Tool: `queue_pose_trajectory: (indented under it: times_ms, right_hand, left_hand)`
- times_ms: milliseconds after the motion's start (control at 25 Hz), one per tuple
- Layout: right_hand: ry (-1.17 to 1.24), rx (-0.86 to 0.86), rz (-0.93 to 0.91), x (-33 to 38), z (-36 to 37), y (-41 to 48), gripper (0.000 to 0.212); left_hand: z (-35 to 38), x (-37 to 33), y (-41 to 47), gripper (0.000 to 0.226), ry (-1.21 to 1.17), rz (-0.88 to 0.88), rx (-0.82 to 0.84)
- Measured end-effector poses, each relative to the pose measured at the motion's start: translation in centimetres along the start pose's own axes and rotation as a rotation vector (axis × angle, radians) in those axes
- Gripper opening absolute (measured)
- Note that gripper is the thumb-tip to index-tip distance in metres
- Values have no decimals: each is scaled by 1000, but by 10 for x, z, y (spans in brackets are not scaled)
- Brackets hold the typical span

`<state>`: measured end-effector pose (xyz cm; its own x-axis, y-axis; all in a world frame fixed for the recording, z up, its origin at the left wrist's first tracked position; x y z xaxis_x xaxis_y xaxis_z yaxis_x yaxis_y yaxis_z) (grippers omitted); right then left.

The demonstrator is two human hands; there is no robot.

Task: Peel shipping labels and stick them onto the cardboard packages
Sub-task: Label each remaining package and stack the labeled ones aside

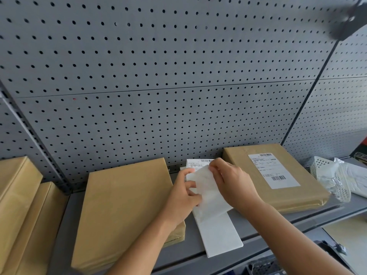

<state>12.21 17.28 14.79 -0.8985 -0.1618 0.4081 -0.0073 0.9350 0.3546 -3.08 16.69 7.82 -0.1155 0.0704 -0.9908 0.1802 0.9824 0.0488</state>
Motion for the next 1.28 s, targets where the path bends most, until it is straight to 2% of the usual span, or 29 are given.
queue_pose_trajectory:
  times_ms: [120,320,520,720,920,1120,1280]
  right_hand:
    - [3,0,-33,7,-4,0,14]
    - [28,6,-56,11,-6,-6,12]
    - [79,47,-79,9,-3,-14,15]
    - [-18,103,-129,-3,6,-24,38]
    - [-44,81,-89,-10,6,-25,29]
    - [87,102,-10,-14,0,-18,12]
    - [70,57,17,-13,-10,-9,9]
  left_hand:
    - [2,-3,3,69,-104,-36,-18]
    - [-1,-7,11,42,-191,-73,-138]
    - [-2,-5,14,56,-214,-47,-153]
    - [-4,-9,10,57,-271,-42,-161]
    - [-2,-10,7,62,-263,-52,-133]
    - [-2,-7,6,68,-223,-46,-139]
    - [1,-4,5,68,-189,-30,-131]
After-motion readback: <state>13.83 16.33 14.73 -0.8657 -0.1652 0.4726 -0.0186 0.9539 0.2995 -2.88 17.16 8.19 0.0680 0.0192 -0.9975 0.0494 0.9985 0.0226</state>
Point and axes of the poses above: each hand's wrist, its own y-axis towards the middle knuckle, its own z-axis out of the palm, x = y × z, the point moved 6 cm from there along y, towards the middle knuckle, and after that the axes turned 8 degrees about z, right-handed, at the moved point
